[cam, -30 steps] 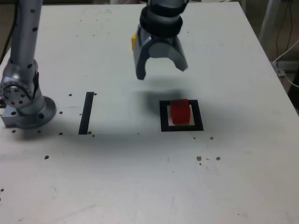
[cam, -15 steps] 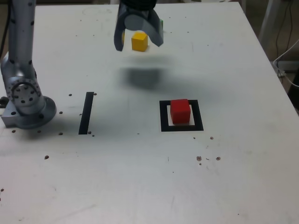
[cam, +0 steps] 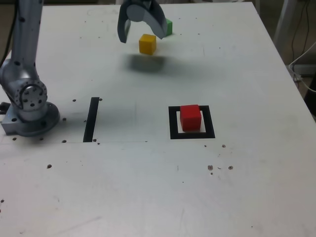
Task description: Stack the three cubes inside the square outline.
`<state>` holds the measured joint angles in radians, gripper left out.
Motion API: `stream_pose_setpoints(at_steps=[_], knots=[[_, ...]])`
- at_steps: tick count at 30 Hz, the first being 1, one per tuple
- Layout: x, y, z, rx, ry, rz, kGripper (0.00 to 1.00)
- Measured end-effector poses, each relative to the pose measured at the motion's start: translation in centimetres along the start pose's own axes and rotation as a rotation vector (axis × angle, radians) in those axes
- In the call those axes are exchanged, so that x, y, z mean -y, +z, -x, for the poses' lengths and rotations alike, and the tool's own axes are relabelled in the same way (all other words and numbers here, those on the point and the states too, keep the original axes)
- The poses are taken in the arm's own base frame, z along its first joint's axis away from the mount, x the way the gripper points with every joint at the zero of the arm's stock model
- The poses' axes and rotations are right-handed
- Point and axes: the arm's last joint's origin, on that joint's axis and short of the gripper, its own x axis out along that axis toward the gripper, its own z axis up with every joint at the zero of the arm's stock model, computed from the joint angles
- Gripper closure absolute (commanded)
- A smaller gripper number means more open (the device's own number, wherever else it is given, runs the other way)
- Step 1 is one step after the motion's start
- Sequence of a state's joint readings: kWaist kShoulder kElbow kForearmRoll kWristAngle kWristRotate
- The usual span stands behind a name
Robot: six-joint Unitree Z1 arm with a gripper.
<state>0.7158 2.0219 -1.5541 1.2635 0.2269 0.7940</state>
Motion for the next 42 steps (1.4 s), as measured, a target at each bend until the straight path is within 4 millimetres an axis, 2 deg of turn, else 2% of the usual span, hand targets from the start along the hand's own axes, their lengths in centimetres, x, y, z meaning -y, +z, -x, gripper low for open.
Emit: stream_pose_setpoints(at_steps=[7, 14, 19, 24, 36, 38, 42], knots=[[-2.3, 0.2, -1.9, -0.012, -0.026, -0.001, 0.02], [-3.4, 1.3, -3.2, -0.008, -0.043, -0.025, 0.05], [-3.8, 1.9, -4.1, -0.016, -0.055, -0.036, 0.11], [-4.1, 2.4, -4.7, -0.026, -0.067, -0.042, 0.23], [-4.3, 2.7, -4.9, -0.022, -0.080, -0.036, 0.66], [-4.3, 2.7, -4.9, -0.022, -0.080, -0.036, 0.70], [-4.3, 2.7, -4.9, -0.021, -0.080, -0.036, 0.71]])
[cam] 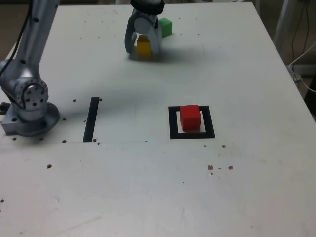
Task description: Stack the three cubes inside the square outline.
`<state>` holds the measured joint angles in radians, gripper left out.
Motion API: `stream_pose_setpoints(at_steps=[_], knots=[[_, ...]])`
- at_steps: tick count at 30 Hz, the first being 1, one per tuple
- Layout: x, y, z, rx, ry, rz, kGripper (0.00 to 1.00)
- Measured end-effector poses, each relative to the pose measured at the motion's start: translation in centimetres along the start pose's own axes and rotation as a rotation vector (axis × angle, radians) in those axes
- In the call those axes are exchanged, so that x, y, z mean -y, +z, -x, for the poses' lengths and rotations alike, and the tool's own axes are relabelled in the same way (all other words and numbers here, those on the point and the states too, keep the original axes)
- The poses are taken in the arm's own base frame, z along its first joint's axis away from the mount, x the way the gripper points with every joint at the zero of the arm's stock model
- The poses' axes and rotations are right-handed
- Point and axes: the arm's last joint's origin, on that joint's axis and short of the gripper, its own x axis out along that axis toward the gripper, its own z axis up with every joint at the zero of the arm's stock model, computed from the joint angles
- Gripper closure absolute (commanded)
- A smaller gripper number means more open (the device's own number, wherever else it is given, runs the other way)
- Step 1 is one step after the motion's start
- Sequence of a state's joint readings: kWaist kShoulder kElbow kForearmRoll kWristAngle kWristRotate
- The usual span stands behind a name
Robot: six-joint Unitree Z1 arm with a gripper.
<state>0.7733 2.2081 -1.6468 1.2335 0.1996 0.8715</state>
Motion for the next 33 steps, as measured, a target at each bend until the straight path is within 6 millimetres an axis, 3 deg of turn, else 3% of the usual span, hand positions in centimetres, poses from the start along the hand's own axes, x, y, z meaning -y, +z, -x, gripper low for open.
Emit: stream_pose_setpoints(at_steps=[22, 28, 33], knots=[[0.6, 0.0, 0.6, 0.014, -0.009, 0.001, 0.72], [3.7, -0.3, 3.4, 0.053, 0.020, 0.003, 0.72], [7.8, 0.0, 5.3, 0.088, 0.021, 0.021, 0.72]])
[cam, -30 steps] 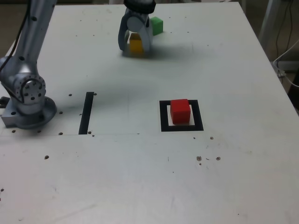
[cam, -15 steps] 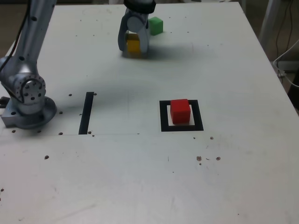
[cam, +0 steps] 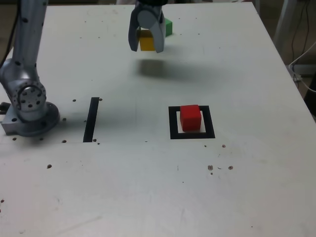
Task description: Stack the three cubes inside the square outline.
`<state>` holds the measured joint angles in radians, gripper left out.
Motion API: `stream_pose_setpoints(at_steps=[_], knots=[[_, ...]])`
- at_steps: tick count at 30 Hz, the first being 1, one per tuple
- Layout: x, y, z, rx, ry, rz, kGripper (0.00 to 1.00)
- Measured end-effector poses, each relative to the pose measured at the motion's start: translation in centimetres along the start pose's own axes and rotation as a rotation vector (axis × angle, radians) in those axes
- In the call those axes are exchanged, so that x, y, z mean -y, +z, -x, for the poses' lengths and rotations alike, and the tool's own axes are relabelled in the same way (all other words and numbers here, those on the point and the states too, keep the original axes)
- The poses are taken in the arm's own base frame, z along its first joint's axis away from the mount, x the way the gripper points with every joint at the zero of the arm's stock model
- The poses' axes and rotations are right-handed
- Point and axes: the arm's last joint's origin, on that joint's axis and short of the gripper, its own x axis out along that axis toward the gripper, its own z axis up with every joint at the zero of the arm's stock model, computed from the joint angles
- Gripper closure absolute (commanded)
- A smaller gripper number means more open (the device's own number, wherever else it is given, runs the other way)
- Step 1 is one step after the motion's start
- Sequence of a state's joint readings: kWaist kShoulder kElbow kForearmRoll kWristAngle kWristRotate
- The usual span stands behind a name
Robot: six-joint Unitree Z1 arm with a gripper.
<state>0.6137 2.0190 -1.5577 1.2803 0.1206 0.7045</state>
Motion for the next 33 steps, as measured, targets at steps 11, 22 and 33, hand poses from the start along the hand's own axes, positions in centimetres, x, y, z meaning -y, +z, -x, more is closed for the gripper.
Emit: stream_pose_setpoints(at_steps=[11, 22, 33], knots=[[10.0, 2.4, 2.3, 0.046, 0.015, 0.009, 0.72], [16.0, 4.4, 3.1, 0.076, 0.009, -0.003, 0.72], [19.8, 7.6, 2.8, 0.073, -0.001, 0.020, 0.72]])
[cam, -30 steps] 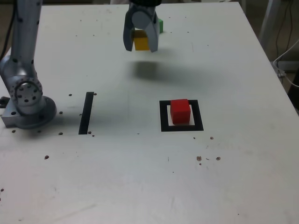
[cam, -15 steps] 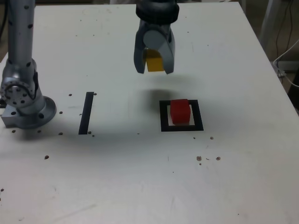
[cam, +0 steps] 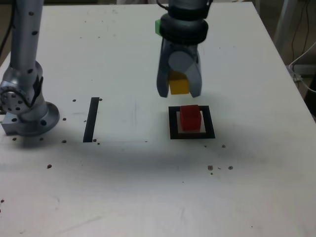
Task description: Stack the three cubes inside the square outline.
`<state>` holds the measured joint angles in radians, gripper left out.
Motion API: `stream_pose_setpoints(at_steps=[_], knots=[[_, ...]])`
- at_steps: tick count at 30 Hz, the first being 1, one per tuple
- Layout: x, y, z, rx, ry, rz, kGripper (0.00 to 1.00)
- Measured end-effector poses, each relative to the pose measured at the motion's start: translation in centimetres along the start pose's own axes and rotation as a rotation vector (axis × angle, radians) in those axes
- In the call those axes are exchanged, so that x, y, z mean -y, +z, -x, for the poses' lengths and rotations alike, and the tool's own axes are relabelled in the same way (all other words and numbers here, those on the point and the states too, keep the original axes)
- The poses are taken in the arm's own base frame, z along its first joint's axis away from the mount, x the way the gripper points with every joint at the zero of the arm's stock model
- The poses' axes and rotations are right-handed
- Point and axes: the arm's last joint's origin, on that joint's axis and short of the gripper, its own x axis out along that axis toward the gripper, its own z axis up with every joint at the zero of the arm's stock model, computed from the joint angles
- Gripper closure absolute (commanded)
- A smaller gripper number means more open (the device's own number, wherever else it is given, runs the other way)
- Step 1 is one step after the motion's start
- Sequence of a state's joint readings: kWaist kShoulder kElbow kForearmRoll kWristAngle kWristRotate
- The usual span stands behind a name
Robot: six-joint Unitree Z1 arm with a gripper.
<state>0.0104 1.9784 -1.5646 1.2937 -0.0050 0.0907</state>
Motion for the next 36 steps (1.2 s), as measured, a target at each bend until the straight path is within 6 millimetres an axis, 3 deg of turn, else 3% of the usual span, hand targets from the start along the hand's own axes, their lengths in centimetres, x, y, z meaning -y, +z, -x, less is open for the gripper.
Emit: stream_pose_setpoints(at_steps=[10, 36], knots=[[2.5, 1.6, -1.2, -0.040, -0.018, 0.028, 0.72], [2.5, 3.1, -2.0, -0.030, -0.026, 0.031, 0.71]])
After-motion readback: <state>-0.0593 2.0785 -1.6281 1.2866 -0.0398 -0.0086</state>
